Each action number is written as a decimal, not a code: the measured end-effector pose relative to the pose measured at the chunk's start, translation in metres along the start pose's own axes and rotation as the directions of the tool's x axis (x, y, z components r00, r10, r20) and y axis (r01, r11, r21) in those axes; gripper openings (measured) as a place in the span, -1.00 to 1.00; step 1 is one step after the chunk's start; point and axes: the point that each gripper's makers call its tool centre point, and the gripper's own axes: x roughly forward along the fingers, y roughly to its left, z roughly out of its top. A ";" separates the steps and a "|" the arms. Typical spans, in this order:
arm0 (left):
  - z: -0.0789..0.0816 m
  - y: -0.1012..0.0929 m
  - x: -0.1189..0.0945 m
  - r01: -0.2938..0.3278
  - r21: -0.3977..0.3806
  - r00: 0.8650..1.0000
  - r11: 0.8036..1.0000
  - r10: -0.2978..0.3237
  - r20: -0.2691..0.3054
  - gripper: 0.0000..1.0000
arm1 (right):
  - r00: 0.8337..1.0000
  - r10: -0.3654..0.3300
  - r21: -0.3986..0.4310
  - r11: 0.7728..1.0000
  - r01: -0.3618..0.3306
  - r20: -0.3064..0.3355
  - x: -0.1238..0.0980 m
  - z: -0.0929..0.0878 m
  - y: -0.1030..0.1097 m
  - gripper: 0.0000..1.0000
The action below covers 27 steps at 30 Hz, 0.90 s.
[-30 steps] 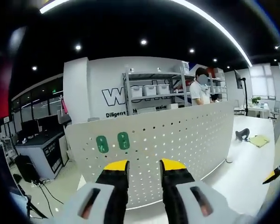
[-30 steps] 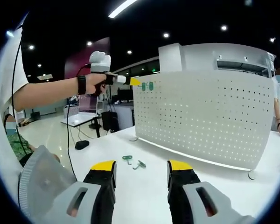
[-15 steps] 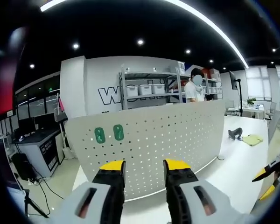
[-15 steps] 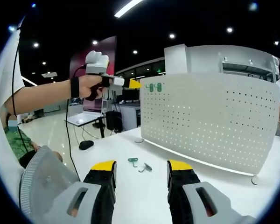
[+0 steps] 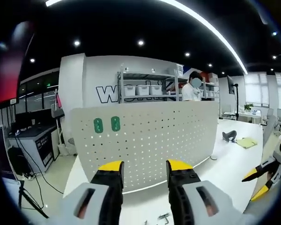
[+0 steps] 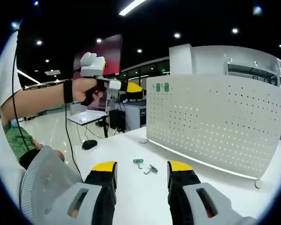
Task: Insert the hook assembly into the mounting plate slot until the hook locks in place.
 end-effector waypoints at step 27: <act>-0.057 -0.022 -0.027 0.059 0.015 0.996 0.998 -0.058 -0.061 -0.10 | 0.996 0.051 -0.035 0.998 -0.053 -0.068 0.019 -0.012 0.002 -0.17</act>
